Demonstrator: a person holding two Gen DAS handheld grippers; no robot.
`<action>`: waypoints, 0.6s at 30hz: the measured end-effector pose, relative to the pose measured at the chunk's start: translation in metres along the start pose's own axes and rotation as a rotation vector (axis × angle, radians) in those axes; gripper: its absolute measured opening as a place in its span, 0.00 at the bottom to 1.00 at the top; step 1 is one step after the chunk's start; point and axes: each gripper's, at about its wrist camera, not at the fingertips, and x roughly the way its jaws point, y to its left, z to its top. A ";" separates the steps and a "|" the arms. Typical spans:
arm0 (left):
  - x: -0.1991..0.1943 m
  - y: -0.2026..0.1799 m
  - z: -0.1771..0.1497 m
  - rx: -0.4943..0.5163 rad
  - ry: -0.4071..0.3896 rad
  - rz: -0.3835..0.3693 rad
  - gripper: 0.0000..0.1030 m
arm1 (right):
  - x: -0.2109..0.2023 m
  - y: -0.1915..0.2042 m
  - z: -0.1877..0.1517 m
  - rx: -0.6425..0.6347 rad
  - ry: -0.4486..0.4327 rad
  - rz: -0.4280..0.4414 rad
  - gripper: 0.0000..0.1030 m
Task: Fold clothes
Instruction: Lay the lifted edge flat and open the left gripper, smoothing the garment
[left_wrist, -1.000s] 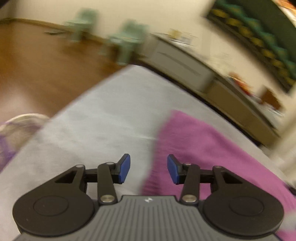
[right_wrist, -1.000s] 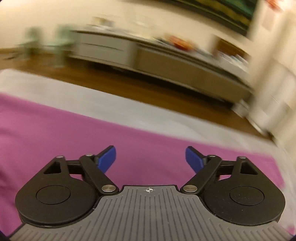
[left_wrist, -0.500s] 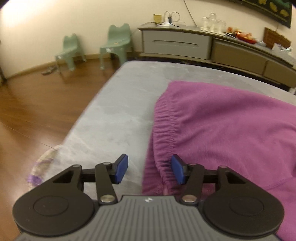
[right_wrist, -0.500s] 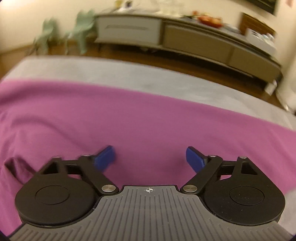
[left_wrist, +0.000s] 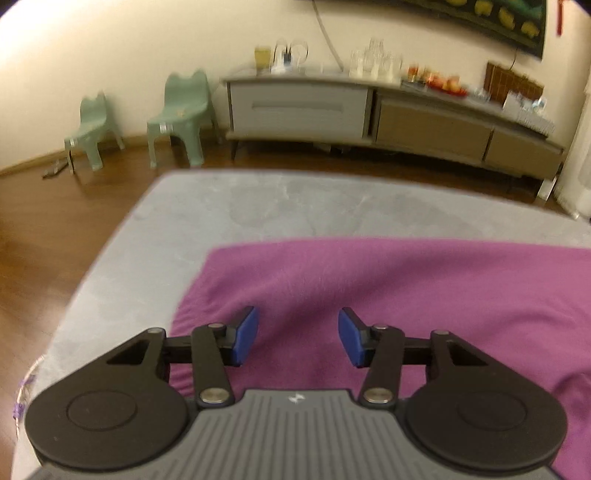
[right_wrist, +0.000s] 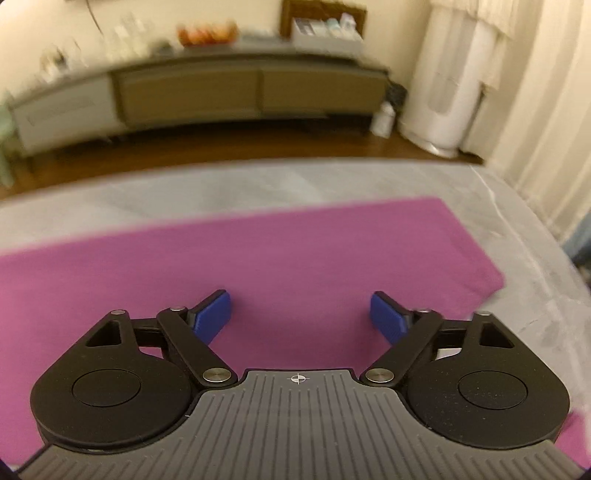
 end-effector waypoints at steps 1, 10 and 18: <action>0.008 -0.002 -0.001 0.017 0.004 0.016 0.50 | 0.007 -0.012 0.003 0.017 0.002 0.004 0.86; 0.004 -0.031 0.018 0.030 -0.019 0.063 0.46 | 0.000 -0.054 0.012 -0.067 -0.007 -0.069 0.82; -0.084 -0.015 -0.041 0.037 -0.029 0.045 0.47 | -0.147 -0.064 -0.090 -0.235 -0.046 0.179 0.89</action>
